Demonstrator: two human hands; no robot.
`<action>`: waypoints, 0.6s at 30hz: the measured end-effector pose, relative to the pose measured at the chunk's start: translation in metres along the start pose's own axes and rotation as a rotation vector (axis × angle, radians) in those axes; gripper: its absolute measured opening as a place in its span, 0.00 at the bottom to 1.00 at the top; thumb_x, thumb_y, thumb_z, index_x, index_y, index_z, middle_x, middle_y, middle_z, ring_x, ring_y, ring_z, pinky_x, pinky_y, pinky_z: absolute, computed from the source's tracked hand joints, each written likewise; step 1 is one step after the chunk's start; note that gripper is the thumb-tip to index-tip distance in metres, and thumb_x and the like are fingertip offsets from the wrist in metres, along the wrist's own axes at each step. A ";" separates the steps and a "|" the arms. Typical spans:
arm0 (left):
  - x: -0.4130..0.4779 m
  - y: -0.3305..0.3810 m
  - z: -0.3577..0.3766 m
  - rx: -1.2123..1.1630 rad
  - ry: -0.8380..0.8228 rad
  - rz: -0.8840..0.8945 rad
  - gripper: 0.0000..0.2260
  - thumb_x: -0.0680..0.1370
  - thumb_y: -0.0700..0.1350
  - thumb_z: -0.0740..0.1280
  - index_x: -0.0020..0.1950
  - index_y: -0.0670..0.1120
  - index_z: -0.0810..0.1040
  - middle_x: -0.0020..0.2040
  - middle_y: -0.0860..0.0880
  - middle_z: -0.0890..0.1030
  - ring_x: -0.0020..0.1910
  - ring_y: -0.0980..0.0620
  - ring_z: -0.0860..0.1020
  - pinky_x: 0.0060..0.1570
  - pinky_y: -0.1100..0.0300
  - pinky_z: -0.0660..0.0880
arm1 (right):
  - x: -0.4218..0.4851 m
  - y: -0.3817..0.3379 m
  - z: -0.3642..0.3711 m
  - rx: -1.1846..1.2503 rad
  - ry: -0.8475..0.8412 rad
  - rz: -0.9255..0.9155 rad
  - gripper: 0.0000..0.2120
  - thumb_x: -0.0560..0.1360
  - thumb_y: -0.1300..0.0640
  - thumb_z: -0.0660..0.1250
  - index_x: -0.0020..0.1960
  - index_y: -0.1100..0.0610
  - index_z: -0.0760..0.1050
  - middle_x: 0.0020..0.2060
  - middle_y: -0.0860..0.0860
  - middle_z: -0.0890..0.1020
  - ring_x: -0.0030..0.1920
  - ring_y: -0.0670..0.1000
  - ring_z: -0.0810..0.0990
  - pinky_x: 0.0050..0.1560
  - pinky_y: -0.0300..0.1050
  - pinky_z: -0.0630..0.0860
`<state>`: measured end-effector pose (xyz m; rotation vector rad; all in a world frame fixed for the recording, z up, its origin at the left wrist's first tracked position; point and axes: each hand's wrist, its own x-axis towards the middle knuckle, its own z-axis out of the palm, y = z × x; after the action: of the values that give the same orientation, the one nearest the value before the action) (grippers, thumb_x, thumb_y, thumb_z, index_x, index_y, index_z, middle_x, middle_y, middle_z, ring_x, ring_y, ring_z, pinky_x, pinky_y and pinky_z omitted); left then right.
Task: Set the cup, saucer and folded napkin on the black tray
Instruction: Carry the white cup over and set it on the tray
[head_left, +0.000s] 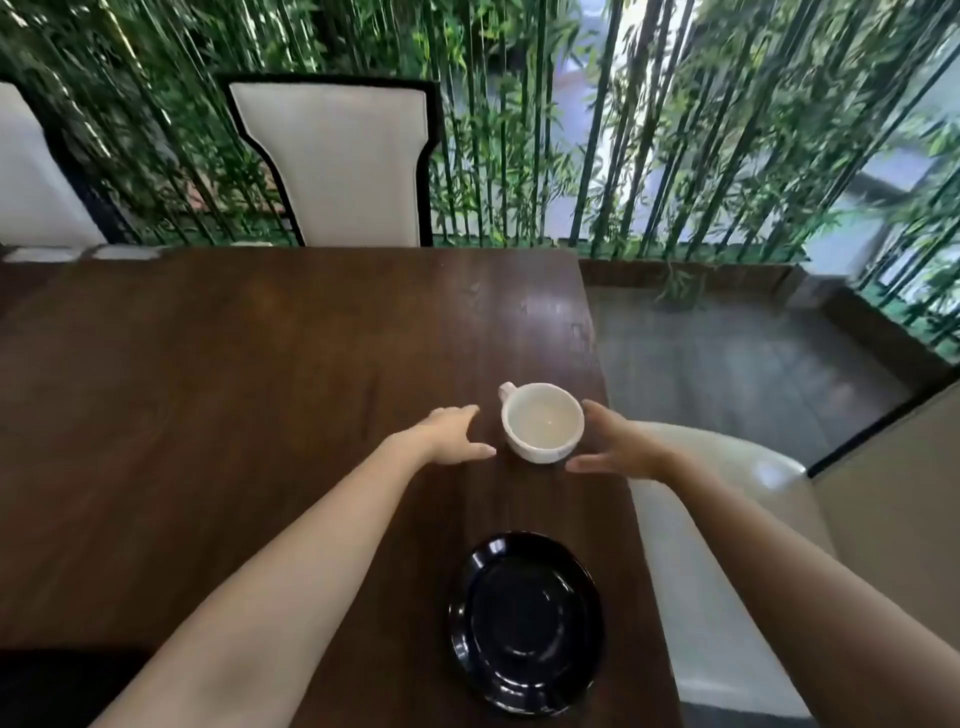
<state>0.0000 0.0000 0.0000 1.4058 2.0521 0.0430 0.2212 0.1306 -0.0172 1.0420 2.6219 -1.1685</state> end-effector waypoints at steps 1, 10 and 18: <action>0.003 0.001 0.005 -0.020 0.016 0.000 0.39 0.74 0.58 0.66 0.77 0.44 0.50 0.77 0.43 0.56 0.76 0.44 0.54 0.73 0.51 0.56 | 0.004 0.004 0.004 0.036 0.044 -0.017 0.42 0.66 0.53 0.77 0.72 0.58 0.58 0.69 0.57 0.68 0.69 0.56 0.67 0.69 0.56 0.65; 0.028 0.008 0.049 -0.519 0.342 0.179 0.35 0.65 0.44 0.77 0.69 0.47 0.67 0.65 0.48 0.76 0.64 0.48 0.73 0.56 0.60 0.68 | 0.026 0.022 0.030 0.276 0.150 -0.140 0.49 0.62 0.54 0.79 0.72 0.44 0.52 0.72 0.45 0.61 0.71 0.41 0.59 0.70 0.38 0.58; 0.031 0.015 0.067 -0.878 0.274 0.278 0.39 0.66 0.35 0.76 0.70 0.54 0.61 0.62 0.60 0.67 0.61 0.64 0.70 0.57 0.73 0.70 | 0.028 0.027 0.033 0.476 0.093 -0.175 0.45 0.64 0.61 0.78 0.70 0.48 0.54 0.63 0.36 0.64 0.61 0.27 0.65 0.58 0.22 0.65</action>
<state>0.0405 0.0116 -0.0625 1.1135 1.6567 1.1553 0.2102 0.1358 -0.0667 0.9588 2.6082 -1.8933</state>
